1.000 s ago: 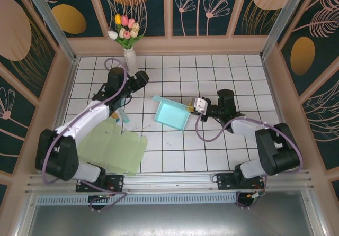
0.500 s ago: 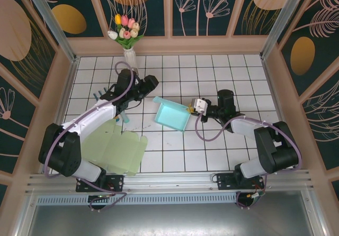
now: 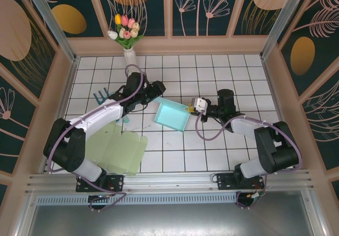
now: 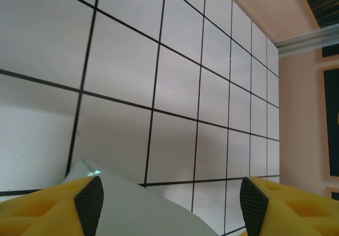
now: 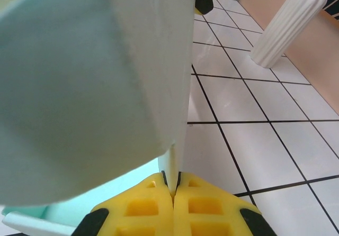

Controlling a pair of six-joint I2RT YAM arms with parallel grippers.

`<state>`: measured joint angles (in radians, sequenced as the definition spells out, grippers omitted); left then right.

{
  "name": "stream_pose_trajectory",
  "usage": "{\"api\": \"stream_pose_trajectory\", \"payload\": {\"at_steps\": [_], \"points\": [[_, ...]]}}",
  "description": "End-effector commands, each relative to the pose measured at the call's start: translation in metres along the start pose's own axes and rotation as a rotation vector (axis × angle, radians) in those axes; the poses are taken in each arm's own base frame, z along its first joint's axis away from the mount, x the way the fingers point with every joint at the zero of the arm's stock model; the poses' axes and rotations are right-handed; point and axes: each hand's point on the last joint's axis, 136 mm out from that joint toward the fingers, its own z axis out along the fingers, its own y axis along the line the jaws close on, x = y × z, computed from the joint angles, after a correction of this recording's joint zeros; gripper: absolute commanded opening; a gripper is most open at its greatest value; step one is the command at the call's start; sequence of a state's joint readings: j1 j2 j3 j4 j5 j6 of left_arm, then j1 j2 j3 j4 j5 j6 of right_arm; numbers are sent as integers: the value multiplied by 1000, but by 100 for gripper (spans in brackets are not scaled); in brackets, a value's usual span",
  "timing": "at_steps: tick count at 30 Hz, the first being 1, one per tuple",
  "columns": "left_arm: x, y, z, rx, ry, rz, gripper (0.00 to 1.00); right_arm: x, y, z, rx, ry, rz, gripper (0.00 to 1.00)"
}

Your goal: Fold the paper box

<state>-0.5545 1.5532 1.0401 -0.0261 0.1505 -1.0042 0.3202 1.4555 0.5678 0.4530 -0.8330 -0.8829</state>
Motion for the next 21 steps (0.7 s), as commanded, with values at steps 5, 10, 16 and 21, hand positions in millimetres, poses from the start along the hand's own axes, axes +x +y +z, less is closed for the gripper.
{"api": "stream_pose_trajectory", "payload": {"at_steps": [5, 10, 16, 21], "points": [[23, -22, -7, 33, 20, 27, 71, -16, -11, -4, 22, -45, -37, 0], [31, -22, -10, 25, 16, 32, 71, -11, -5, -1, 8, -25, -67, 0], [42, 3, -3, -13, 15, 20, 67, -2, 8, 9, -27, 29, -105, 3], [51, 14, 1, -11, 26, 7, 60, 0, 7, 10, -30, 62, -102, 15]]}}
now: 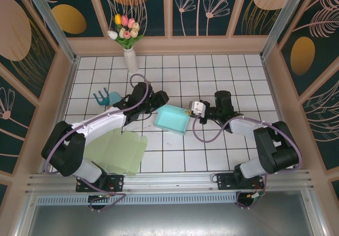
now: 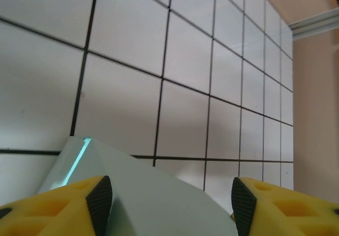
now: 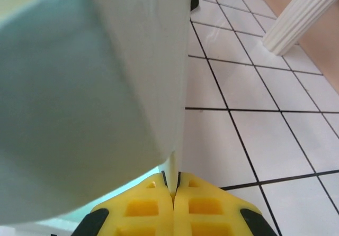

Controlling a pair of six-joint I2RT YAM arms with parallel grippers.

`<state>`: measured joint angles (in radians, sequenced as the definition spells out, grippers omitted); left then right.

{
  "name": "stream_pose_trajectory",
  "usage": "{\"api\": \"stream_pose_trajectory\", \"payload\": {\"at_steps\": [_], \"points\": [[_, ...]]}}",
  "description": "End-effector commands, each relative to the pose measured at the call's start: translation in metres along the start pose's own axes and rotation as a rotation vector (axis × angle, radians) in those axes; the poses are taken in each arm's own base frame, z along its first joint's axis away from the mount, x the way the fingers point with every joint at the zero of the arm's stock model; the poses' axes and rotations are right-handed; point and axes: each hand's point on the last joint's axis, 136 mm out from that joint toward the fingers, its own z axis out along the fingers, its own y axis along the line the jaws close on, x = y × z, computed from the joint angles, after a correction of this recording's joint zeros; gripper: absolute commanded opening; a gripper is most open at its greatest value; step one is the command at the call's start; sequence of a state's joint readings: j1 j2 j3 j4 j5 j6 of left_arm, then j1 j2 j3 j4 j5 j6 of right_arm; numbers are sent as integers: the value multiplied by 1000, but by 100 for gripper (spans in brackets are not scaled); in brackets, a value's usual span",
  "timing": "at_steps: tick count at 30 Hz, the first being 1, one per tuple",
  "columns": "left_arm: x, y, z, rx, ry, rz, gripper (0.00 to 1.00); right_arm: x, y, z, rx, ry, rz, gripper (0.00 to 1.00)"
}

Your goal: Fold the paper box

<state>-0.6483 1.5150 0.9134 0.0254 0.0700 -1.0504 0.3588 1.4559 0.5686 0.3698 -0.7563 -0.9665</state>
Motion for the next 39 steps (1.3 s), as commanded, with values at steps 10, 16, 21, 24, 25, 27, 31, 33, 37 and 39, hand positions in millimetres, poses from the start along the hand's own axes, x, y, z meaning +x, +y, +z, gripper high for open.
{"api": "stream_pose_trajectory", "payload": {"at_steps": [10, 16, 21, 24, 25, 27, 31, 33, 37, 39], "points": [[10, 16, -14, 7, -58, -10, 52, 3, -3, 6, -8, 86, -18, 34], [21, 21, -9, 6, -45, -17, 48, 13, 0, 4, 8, 155, 12, 36], [25, 28, -7, -20, -56, -5, 46, 21, 3, 2, 31, 224, 9, 37], [26, 37, -7, -46, -65, 1, 45, 23, 1, 0, 45, 256, 10, 41], [26, 41, -7, -60, -74, 6, 45, 23, 1, -1, 50, 264, 9, 41], [25, 49, -9, -84, -88, 14, 45, 23, -2, -4, 66, 277, 7, 41], [26, 65, -10, -131, -110, 28, 45, 22, -1, -9, 68, 304, 2, 46], [28, 71, -10, -143, -110, 31, 45, 20, -2, -12, 69, 316, 4, 46], [30, 77, -10, -151, -111, 30, 45, 19, -2, -19, 72, 350, 30, 49], [30, 79, -10, -157, -116, 34, 45, 14, -8, -23, 97, 358, 82, 49]]}}
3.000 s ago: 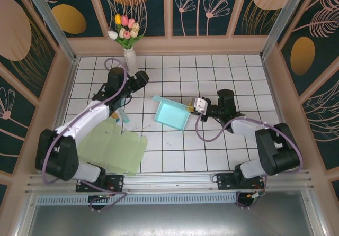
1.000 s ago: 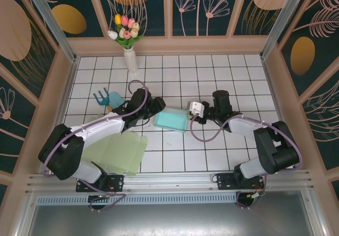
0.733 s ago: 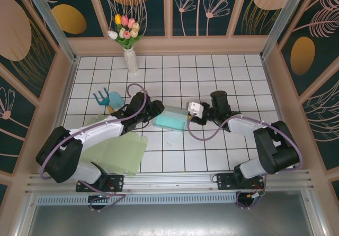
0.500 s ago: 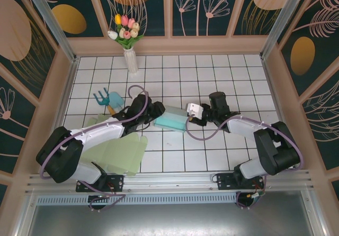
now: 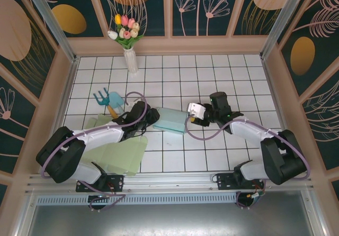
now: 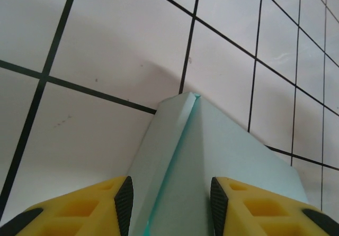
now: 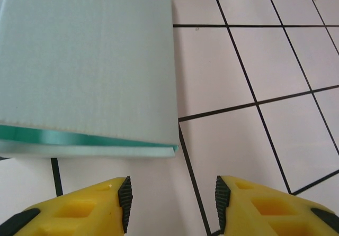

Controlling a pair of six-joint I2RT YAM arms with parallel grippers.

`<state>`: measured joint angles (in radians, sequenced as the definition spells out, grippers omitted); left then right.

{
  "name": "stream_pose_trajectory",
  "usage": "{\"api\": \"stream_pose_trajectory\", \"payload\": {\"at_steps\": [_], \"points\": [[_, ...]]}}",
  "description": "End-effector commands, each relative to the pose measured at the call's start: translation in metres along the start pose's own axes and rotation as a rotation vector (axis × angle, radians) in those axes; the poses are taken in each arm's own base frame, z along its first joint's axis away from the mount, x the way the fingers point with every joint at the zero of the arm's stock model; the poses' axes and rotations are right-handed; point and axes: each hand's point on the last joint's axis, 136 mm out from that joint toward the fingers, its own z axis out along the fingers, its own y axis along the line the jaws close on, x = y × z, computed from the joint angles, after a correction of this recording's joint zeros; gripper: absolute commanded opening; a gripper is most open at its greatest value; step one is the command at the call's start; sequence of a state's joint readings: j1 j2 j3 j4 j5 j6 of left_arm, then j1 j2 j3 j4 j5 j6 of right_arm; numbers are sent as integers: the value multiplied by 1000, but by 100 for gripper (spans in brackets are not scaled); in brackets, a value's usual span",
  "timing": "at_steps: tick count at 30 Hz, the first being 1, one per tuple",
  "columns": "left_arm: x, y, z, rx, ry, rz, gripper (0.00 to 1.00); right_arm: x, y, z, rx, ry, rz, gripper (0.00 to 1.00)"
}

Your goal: Fold the paper box

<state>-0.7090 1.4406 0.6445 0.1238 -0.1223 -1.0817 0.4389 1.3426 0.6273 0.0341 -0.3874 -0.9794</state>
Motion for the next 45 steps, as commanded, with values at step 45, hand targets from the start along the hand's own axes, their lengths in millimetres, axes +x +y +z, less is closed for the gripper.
{"api": "stream_pose_trajectory", "payload": {"at_steps": [45], "points": [[-15, 44, -13, -184, -116, 223, 53, 17, 42, 50, 392, 120, 1481, 56]]}}
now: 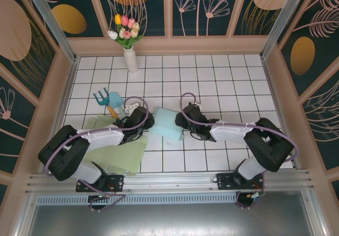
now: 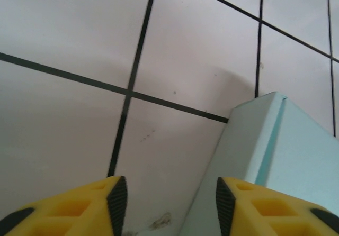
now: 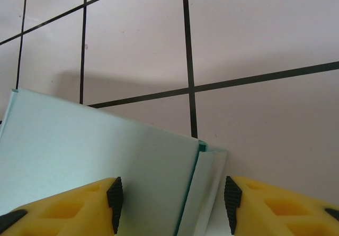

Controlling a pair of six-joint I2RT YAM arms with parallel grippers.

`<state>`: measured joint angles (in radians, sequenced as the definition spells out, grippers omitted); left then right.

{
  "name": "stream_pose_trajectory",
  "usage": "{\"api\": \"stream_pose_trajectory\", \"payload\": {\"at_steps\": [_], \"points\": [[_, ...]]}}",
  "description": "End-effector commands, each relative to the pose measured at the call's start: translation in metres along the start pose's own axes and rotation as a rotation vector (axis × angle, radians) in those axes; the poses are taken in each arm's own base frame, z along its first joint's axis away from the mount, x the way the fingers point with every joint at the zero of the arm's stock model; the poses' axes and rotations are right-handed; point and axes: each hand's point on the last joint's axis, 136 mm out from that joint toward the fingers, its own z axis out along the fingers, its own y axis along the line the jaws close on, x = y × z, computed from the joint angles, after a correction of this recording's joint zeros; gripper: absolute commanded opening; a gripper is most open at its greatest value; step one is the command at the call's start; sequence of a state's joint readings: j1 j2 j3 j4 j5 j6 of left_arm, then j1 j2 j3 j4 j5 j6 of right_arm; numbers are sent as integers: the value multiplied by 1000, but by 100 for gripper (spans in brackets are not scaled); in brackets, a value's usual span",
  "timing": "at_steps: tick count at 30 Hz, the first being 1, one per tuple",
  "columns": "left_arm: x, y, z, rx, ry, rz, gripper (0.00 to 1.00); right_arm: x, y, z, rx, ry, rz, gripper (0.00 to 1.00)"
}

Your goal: Fold the paper box

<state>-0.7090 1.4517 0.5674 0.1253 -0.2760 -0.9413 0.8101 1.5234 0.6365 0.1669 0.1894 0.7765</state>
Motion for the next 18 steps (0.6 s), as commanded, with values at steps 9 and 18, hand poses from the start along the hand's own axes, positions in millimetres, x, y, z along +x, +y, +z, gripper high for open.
{"api": "stream_pose_trajectory", "payload": {"at_steps": [9, 18], "points": [[-6, -11, -39, 146, -28, 15, 59, 14, -19, 3, 46, 26, -72, 56], [2, -19, -27, 162, 12, 45, 62, 24, -10, 5, -32, 66, -54, 55]]}}
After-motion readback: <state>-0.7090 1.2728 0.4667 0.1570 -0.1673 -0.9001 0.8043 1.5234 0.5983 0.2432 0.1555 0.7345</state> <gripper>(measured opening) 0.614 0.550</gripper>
